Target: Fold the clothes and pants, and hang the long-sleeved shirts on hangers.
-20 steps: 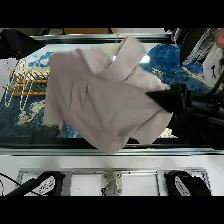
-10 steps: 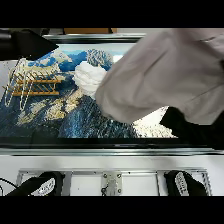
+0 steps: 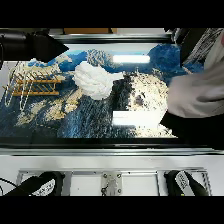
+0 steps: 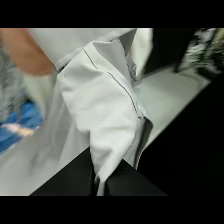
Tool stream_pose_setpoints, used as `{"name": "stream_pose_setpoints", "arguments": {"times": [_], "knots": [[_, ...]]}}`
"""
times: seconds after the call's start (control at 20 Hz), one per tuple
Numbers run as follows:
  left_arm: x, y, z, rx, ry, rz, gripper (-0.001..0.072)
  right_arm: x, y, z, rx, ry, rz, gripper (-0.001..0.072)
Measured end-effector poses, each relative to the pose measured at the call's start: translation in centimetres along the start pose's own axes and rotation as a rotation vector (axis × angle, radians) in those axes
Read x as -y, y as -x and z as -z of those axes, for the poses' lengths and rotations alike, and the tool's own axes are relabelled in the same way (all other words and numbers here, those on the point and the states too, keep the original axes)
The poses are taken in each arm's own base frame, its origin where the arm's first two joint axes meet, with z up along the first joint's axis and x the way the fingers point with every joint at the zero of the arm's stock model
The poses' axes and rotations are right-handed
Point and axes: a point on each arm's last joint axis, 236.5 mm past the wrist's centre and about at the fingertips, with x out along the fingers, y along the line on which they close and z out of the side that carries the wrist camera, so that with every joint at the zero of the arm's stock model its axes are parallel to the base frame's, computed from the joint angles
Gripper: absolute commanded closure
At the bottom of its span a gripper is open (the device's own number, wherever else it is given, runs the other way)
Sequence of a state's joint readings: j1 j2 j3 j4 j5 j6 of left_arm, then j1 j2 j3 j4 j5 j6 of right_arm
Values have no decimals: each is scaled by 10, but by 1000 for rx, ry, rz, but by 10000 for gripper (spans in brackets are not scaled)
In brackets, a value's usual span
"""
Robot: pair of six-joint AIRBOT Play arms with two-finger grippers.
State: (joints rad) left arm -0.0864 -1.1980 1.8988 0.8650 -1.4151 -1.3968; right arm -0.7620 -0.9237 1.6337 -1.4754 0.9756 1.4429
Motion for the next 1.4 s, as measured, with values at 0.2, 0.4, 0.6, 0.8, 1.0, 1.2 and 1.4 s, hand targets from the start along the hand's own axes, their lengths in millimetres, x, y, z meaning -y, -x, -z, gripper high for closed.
{"name": "stream_pose_setpoints", "arguments": {"times": [0.2,0.4,0.6,0.8,1.0,1.2,1.4], "knots": [[-5,-6,2,-13,5,-3,694,41,-2,-51,92,12,161,704],[-10,-14,8,-48,18,2,694,67,12,-85,173,41,270,703],[-16,-23,18,-94,35,12,694,85,28,-102,228,53,337,703],[-19,-27,20,-107,44,16,694,97,42,-108,255,50,379,702],[-20,-29,18,-102,46,16,694,101,48,-110,263,48,395,702],[-20,-29,18,-99,47,16,694,101,54,-113,276,44,398,702],[-20,-29,18,-99,47,16,694,98,80,-122,323,21,399,702]]}}
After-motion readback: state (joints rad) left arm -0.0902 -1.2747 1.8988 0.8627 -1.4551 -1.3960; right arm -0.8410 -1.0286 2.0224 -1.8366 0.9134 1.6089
